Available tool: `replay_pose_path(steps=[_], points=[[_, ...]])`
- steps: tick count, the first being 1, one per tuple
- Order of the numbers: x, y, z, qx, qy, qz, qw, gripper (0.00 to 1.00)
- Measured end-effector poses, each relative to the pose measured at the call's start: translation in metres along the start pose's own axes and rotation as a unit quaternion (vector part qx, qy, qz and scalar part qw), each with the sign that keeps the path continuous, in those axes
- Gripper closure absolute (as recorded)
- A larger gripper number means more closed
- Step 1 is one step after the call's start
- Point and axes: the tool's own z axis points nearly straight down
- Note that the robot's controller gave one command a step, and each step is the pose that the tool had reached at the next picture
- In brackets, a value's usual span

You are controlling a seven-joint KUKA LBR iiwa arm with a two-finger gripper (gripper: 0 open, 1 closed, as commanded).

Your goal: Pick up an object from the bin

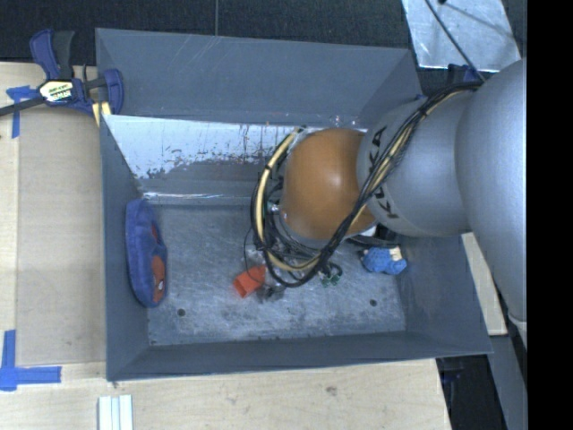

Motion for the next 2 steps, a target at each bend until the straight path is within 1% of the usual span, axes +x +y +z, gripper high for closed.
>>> replay_pose_path(steps=[1, 2], points=[[0.000, 0.034, -0.095, 0.000, -0.0040, 0.005, 1.0000, 1.00], [-0.014, 0.026, -0.189, 0.001, -0.0050, 0.004, 1.0000, 1.00]])
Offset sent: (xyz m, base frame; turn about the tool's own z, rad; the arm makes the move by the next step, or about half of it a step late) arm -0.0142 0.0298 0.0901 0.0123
